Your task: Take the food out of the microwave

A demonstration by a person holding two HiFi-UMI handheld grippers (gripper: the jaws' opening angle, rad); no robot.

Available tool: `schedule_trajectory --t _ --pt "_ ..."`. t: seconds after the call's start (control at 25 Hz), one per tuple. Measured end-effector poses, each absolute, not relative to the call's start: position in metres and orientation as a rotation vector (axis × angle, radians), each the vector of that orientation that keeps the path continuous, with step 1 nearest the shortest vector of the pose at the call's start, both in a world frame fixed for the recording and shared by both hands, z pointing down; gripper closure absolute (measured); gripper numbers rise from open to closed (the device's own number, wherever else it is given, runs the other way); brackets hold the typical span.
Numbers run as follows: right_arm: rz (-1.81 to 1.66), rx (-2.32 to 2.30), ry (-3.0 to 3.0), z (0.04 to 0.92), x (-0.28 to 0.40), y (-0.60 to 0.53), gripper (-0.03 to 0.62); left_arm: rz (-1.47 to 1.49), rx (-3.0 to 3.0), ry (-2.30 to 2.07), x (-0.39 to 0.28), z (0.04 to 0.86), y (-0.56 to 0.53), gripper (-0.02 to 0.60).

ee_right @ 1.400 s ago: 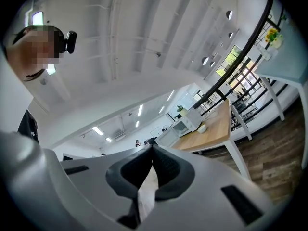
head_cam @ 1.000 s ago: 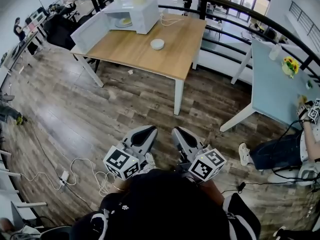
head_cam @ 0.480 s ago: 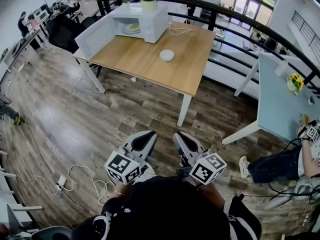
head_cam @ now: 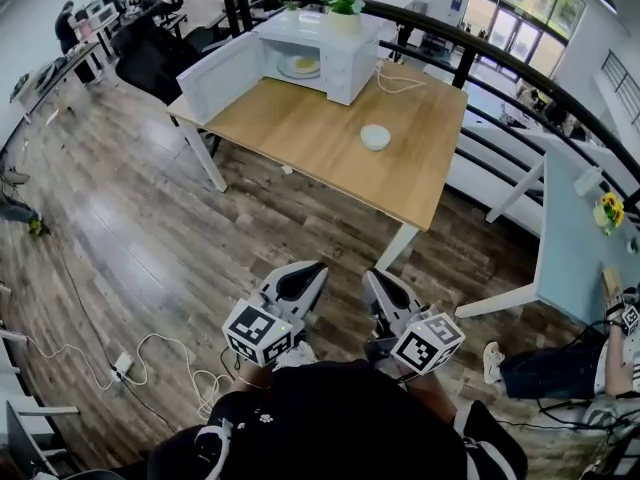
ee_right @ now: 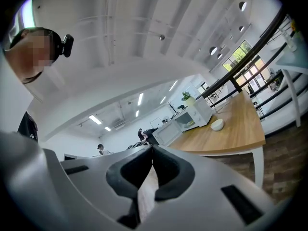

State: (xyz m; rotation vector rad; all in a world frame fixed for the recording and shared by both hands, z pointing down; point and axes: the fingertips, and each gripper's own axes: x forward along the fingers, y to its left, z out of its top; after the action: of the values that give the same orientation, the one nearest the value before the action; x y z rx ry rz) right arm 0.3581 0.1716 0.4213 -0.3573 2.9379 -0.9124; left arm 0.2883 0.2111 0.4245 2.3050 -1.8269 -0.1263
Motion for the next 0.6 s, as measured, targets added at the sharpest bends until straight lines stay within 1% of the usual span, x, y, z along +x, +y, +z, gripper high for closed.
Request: schedule_trajectory --t 0.6 --pt "-0.914 -0.397 2.955 0.418 0.223 0.15 0.591 -0.164 2.267 -1.851 0.143 0.427 0.198 0.557"
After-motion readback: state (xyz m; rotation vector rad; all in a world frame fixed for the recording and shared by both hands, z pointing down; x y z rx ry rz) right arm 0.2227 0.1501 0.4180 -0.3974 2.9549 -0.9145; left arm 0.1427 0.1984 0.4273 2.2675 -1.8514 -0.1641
